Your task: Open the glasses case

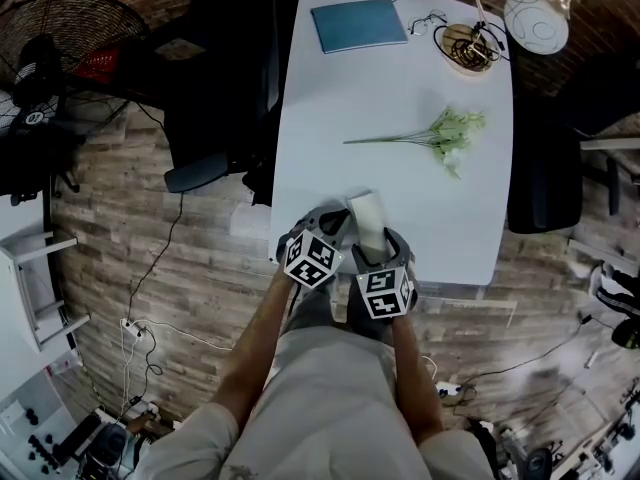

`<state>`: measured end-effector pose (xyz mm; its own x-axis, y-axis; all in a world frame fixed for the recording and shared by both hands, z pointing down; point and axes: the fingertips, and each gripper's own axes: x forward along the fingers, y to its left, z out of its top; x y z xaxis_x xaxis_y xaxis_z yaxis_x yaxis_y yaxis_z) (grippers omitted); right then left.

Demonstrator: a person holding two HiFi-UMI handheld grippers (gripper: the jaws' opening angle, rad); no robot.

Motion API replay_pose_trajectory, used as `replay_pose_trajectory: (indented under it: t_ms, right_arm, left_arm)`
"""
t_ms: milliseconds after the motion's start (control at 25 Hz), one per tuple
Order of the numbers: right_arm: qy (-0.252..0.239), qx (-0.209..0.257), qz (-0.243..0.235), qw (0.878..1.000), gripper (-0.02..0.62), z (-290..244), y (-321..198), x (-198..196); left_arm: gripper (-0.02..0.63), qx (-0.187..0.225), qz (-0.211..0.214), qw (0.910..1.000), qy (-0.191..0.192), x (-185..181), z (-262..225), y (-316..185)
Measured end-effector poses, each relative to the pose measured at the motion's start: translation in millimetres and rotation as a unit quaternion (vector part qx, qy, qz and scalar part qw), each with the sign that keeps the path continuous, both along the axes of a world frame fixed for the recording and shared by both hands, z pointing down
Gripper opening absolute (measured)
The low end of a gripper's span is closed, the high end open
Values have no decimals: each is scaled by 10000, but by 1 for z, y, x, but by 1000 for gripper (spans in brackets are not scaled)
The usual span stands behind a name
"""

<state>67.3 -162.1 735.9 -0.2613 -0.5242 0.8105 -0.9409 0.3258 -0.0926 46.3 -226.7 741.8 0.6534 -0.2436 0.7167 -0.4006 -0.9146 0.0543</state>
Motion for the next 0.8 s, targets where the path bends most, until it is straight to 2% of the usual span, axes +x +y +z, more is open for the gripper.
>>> replay_pose_trajectory:
  t_ms: [360, 800]
  right_arm:
    - [-211, 30, -67, 9998, 328, -2, 1, 2]
    - [-205, 48, -79, 9997, 330, -5, 1, 1]
  left_arm:
    - [8, -28, 35, 10000, -44, 6, 2, 1]
    - [8, -81, 10, 10000, -55, 5, 2, 1]
